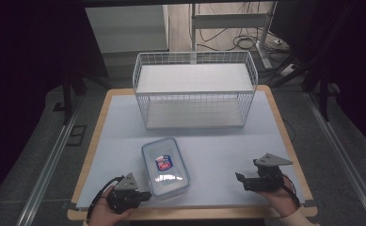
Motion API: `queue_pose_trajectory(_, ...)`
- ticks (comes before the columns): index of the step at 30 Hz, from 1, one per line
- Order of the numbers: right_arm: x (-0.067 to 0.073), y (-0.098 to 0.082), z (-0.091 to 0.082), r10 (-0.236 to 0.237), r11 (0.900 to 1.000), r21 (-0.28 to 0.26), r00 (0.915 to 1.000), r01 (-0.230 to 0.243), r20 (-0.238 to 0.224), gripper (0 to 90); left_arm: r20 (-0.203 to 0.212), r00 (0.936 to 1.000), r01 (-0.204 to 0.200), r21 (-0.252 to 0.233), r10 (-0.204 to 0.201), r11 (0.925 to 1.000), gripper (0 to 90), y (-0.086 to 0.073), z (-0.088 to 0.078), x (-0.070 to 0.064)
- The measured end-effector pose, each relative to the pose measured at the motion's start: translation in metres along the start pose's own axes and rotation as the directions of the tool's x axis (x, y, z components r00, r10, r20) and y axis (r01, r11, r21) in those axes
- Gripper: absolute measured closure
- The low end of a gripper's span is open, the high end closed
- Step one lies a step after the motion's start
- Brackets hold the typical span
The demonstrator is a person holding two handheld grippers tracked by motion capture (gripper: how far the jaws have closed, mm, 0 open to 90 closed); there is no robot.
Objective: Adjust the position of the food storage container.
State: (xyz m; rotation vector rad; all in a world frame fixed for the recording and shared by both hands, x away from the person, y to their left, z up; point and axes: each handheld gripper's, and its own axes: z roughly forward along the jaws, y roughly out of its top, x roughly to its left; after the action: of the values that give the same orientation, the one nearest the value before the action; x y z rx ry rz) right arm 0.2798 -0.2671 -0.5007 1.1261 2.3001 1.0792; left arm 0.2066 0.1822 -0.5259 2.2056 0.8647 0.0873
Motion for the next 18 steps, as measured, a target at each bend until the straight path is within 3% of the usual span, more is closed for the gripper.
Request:
queue_pose_trajectory(10,0.002,0.001,0.001,-0.004,1.0,-0.001,1.0,0.004,-0.002,13.5,0.009,0.998,-0.062,-0.005,0.062,0.998,90.0,0.018,0.015,-0.015)
queue_pose_trajectory(13,0.003,0.001,0.002,-0.006,1.0,0.002,1.0,0.006,-0.003,13.6,0.021,0.9977,-0.064,-0.017,0.065,0.9978,90.0,0.026,0.026,-0.02)
queue_pose_trajectory(18,0.002,0.001,0.003,0.002,1.0,0.007,0.9999,-0.002,-0.01,13.6,0.05,0.9928,-0.108,-0.017,0.108,0.994,90.0,0.045,0.048,-0.035)
